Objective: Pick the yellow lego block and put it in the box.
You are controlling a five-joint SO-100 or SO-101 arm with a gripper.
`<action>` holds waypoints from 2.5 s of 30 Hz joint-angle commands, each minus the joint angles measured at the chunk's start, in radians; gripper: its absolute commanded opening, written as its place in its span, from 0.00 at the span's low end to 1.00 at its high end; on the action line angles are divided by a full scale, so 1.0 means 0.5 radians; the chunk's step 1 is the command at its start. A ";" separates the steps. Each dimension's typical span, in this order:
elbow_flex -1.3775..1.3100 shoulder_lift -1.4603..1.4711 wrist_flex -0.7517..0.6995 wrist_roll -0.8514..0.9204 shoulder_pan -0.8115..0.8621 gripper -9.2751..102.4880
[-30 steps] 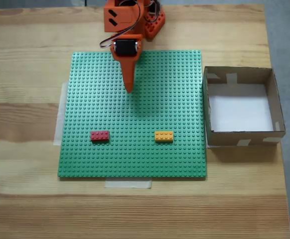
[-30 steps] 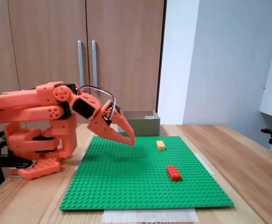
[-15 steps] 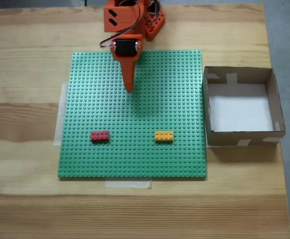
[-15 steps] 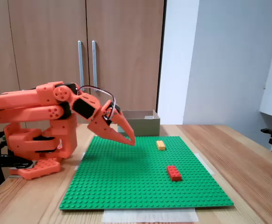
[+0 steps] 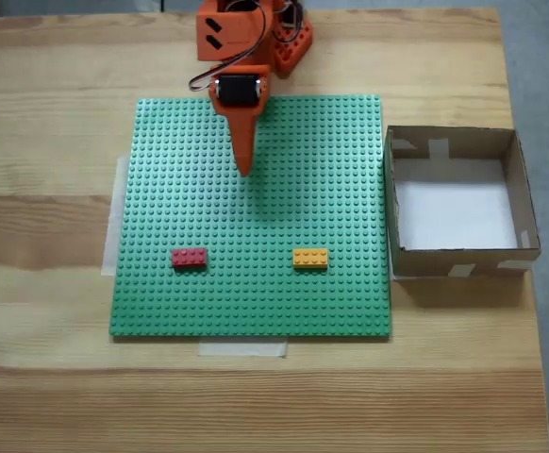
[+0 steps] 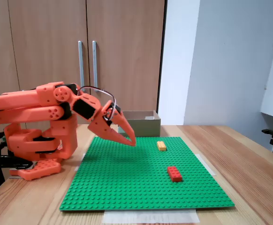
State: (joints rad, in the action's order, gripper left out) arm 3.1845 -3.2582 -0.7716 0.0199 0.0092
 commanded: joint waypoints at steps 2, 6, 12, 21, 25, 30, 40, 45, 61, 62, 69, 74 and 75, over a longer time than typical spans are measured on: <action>0.009 -0.009 -0.003 0.009 -0.006 0.08; 0.009 -0.009 -0.003 0.009 -0.006 0.08; 0.009 -0.009 -0.003 0.009 -0.006 0.08; 0.009 -0.009 -0.003 -0.043 0.037 0.08; 0.009 -0.009 -0.003 -0.046 0.040 0.08; -0.046 0.025 -0.058 -0.025 0.028 0.07; -0.592 0.497 -0.334 0.077 0.012 0.07; -0.847 0.749 -0.377 0.067 -0.018 0.07; -1.822 1.881 -0.663 -0.092 -0.298 0.09; -1.884 1.954 -0.684 -0.092 -0.307 0.10; -2.255 2.365 -0.816 -0.077 -0.353 0.17; -2.491 2.617 -0.890 -0.052 -0.380 0.21; -2.543 2.669 -0.905 -0.049 -0.390 0.21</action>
State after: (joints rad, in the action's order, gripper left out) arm 2.0034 -1.9681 -1.2072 -0.0107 -0.1718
